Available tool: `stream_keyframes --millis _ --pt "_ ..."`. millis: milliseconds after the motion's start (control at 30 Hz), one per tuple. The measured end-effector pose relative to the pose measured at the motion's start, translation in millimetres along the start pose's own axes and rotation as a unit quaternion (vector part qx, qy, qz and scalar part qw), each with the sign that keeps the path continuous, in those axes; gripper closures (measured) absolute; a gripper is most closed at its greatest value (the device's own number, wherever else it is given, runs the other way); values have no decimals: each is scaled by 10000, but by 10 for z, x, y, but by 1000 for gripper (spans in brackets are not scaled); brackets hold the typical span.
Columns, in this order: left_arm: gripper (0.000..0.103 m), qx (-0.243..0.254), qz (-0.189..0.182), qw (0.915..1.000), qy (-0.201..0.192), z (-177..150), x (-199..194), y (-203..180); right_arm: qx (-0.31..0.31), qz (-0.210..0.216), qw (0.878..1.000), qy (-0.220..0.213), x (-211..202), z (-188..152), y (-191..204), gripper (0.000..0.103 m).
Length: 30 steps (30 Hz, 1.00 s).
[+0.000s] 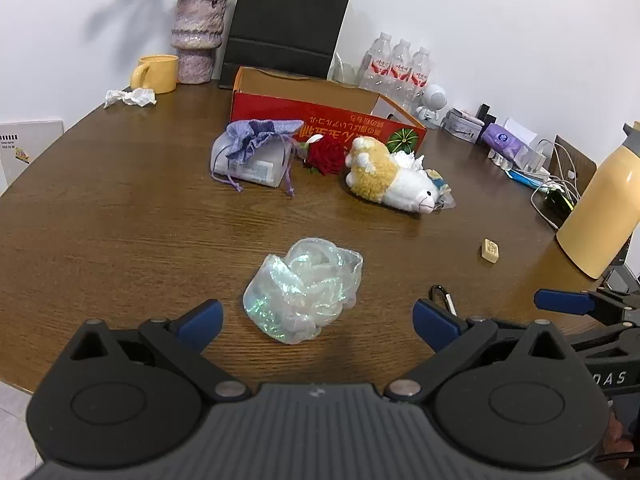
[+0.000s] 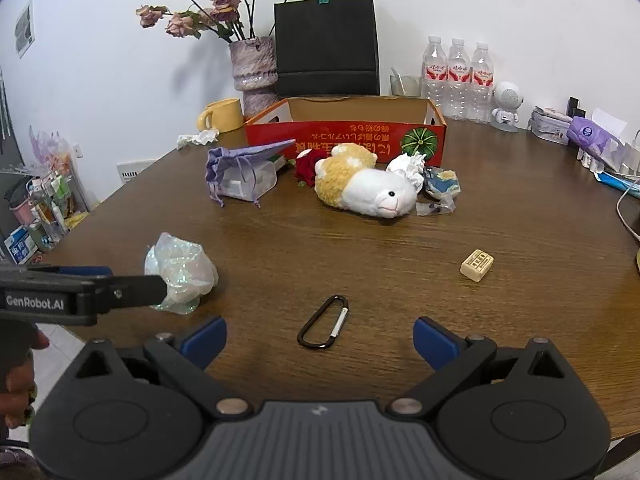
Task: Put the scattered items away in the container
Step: 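Move left gripper to the clear plastic bag while right gripper approaches the black carabiner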
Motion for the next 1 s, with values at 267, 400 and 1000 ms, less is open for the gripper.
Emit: stream_keyframes --millis 267,400,1000 --pt "0 10 6 10000 12 1 11 -2 -14 -24 10000 8 18 -4 8 3" --pt "0 23 0 10000 50 -12 42 1 -6 -32 10000 62 59 -24 10 3" --pt "0 178 63 9997 156 0 325 12 -41 79 9994 324 368 -58 25 9"
Point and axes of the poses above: each gripper's, at about its wrist camera, not at the fingertips, and x roughly the way its jaws point, y to its left, z to its top, the point moved 4 cm from there along x, roughly the way its jaws point, and after that the axes turned 3 degrees about y, right-handed, at the moved point
